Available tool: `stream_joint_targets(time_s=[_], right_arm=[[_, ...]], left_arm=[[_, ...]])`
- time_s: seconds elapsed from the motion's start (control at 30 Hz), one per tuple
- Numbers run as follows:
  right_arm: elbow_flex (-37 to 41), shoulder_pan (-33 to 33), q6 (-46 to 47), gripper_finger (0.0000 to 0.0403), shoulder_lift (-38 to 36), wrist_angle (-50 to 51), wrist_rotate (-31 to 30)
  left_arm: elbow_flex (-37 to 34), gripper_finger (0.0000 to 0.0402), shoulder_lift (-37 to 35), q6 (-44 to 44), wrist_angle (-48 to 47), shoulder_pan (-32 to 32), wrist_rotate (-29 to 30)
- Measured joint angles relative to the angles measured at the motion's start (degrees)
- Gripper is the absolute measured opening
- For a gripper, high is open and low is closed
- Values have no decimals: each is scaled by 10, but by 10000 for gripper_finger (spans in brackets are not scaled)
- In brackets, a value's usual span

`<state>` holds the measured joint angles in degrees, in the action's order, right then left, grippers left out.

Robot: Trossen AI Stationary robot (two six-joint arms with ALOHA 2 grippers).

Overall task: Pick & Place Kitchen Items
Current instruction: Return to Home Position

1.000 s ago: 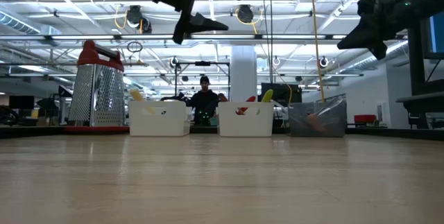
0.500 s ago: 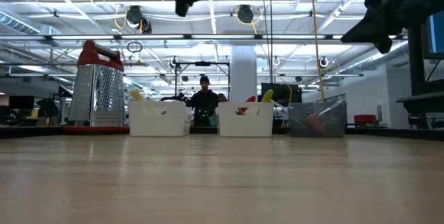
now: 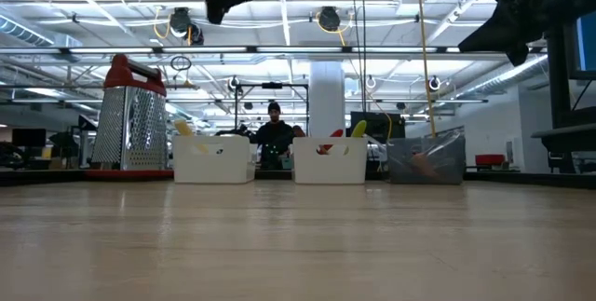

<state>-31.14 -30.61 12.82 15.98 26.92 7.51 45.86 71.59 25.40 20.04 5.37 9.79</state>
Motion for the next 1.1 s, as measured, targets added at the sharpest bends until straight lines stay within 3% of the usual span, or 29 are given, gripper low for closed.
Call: stream_joint_targets(time_s=[0.27,0.4,0.6,0.87,1.1], right_arm=[[12,0,-4,0,-60,28,16],[43,0,20,0,-97,19,47],[89,0,65,0,-154,12,29],[92,0,99,0,-158,-13,23],[97,0,84,0,-158,-19,-17]], left_arm=[[-94,299,-20,-3,132,9,-8],[-125,299,-30,-10,156,18,-8],[-160,299,-31,-16,193,19,-3],[-240,298,-31,-54,339,27,0],[-297,299,-31,-54,387,34,3]])
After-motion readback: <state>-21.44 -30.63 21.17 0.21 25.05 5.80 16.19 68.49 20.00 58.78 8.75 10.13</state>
